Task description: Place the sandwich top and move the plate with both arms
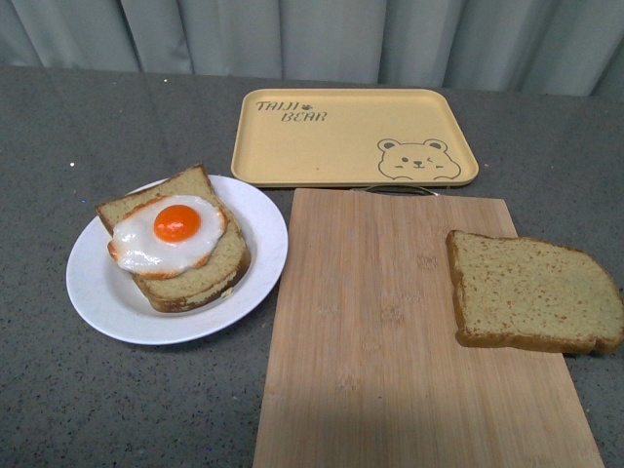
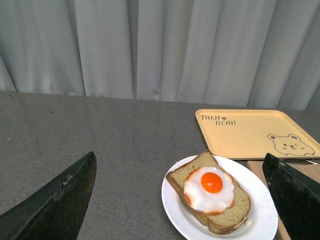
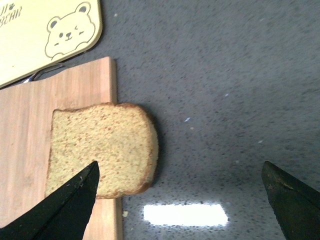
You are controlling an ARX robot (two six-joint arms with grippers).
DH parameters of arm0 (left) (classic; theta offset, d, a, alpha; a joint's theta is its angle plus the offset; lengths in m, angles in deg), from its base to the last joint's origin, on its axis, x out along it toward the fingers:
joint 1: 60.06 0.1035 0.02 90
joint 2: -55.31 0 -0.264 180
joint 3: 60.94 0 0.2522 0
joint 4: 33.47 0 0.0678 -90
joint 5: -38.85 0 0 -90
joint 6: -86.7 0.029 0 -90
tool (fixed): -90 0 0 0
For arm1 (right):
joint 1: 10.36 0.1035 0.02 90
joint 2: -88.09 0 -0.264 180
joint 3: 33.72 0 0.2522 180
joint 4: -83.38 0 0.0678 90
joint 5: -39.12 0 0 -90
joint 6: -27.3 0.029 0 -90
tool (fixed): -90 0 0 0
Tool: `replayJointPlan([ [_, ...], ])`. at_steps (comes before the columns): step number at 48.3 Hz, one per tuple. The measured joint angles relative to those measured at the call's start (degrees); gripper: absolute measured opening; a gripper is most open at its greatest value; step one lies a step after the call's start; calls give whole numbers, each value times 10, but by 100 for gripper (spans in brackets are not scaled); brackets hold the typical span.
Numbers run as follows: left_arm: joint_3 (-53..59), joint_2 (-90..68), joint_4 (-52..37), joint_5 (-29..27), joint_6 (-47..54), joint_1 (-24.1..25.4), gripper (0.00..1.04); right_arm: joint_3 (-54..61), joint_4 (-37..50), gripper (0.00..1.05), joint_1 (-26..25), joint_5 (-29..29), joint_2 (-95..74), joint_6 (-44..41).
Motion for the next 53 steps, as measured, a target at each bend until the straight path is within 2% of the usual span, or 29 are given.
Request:
replayJointPlan([
  [14, 0, 0, 0, 0, 0, 0, 98, -65, -40, 95, -2, -77, -164, -16],
  [24, 0, 0, 0, 0, 0, 0, 98, -96, -18, 95, 13, -104, -231, -12],
  [37, 0, 0, 0, 0, 0, 0, 98, -132, 43, 95, 65, -141, -325, 56],
  [46, 0, 0, 0, 0, 0, 0, 98, -143, 71, 95, 83, -162, -353, 101],
  [53, 0, 0, 0, 0, 0, 0, 98, -154, 80, 77, 91, -160, -370, 129],
])
